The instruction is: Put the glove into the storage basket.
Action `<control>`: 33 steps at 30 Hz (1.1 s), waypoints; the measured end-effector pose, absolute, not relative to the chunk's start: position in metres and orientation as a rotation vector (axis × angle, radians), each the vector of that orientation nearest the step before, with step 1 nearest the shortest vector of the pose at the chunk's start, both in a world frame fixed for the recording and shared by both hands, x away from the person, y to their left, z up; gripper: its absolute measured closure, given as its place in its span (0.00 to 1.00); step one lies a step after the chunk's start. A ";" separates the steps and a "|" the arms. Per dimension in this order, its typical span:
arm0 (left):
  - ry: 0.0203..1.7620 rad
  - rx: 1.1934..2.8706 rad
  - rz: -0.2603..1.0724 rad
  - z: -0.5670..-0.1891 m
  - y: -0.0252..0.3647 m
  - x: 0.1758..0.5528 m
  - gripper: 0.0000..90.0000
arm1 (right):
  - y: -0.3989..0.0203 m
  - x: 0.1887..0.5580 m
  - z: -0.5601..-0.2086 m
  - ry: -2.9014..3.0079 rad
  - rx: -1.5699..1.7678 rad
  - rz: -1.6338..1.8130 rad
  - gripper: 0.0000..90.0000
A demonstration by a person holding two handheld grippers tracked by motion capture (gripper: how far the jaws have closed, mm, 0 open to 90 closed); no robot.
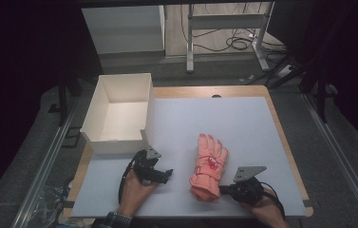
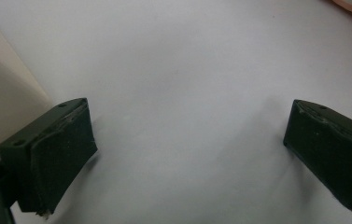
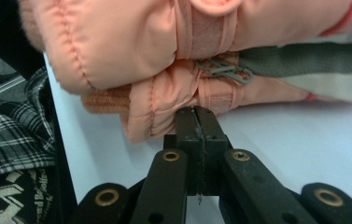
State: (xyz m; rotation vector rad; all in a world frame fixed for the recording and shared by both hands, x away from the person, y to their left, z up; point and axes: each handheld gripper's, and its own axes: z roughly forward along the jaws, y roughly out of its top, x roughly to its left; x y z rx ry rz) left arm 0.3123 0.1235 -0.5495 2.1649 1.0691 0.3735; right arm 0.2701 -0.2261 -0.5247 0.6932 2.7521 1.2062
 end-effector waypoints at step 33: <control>1.121 2.161 0.387 -0.546 0.147 0.315 0.03 | -0.187 0.290 -0.529 2.704 0.725 1.152 0.99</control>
